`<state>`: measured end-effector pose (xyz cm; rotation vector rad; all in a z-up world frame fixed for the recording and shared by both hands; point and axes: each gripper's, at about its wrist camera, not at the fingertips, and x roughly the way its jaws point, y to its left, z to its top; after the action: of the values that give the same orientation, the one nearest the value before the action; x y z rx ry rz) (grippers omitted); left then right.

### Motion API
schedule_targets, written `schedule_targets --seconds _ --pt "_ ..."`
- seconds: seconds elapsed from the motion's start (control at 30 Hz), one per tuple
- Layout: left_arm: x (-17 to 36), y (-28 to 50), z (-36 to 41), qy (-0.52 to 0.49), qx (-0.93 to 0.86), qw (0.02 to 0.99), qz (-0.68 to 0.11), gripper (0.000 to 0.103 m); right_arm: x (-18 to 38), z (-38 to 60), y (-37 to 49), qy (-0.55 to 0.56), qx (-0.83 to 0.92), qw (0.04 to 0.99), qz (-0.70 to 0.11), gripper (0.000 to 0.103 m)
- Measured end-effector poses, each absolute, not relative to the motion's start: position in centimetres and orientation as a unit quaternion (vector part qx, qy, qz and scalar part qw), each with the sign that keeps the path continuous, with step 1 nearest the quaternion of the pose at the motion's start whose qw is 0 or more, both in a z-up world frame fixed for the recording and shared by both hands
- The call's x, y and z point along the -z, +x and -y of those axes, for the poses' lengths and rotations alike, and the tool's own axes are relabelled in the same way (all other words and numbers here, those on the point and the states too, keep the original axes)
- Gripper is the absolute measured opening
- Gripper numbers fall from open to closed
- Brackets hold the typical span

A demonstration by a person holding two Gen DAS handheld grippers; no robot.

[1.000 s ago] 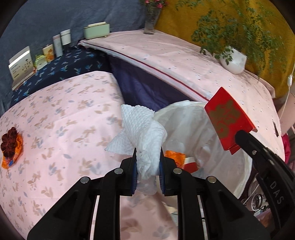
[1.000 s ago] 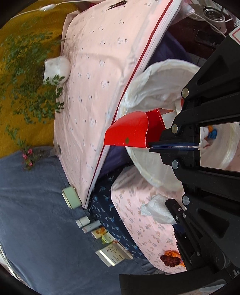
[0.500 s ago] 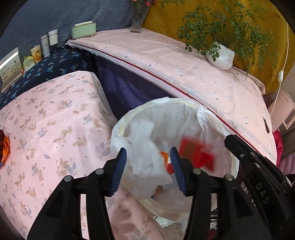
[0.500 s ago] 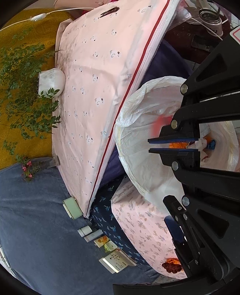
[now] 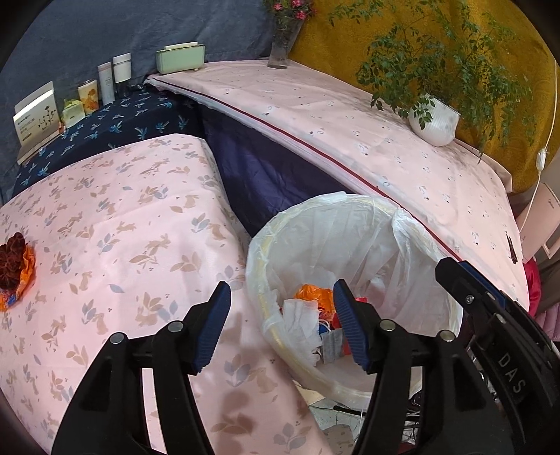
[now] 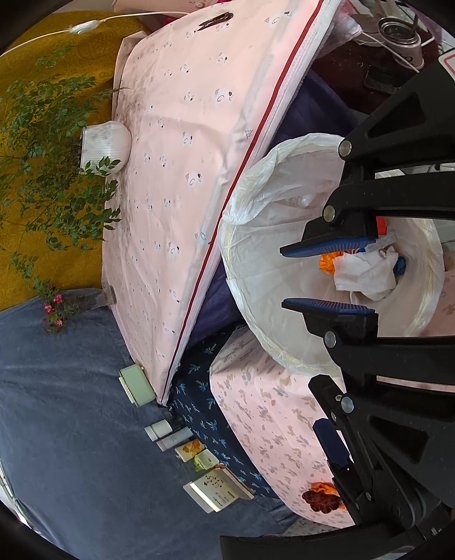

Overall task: Collect trash
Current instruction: 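Move both open tools back over the orange bag and brown scrunchie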

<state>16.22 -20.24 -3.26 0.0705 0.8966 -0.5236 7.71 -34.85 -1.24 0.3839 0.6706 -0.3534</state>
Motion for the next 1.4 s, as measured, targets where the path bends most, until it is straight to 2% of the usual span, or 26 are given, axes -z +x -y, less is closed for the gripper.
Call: schedule_targets --seconds 0.13,0.53,0.93,1.03,1.4 --pt "3.0 16.2 18.7 0.028 0.235 0.874 -0.425 0.065 0.7 33.6 7.9 0.178 0.164 0.915 -0.323 0.031" --pt "2.2 17.0 12.4 -0.003 0.193 0.889 -0.416 0.065 -0.6 28.3 9.3 0.149 0.132 0.925 -0.324 0.044" --pt "2.5 18.1 4.9 -0.044 0.147 0.895 -0.419 0.066 -1.0 21.7 11.4 0.116 0.088 0.931 -0.335 0.051" --pt "2.8 18.5 2.3 -0.061 0.127 0.894 -0.424 0.072 -0.9 19.6 12.1 0.109 0.072 0.932 -0.339 0.051" --pt "3.9 19.8 -7.3 -0.087 0.051 0.898 -0.428 0.072 -0.2 11.5 14.8 0.078 0.018 0.931 -0.357 0.051"
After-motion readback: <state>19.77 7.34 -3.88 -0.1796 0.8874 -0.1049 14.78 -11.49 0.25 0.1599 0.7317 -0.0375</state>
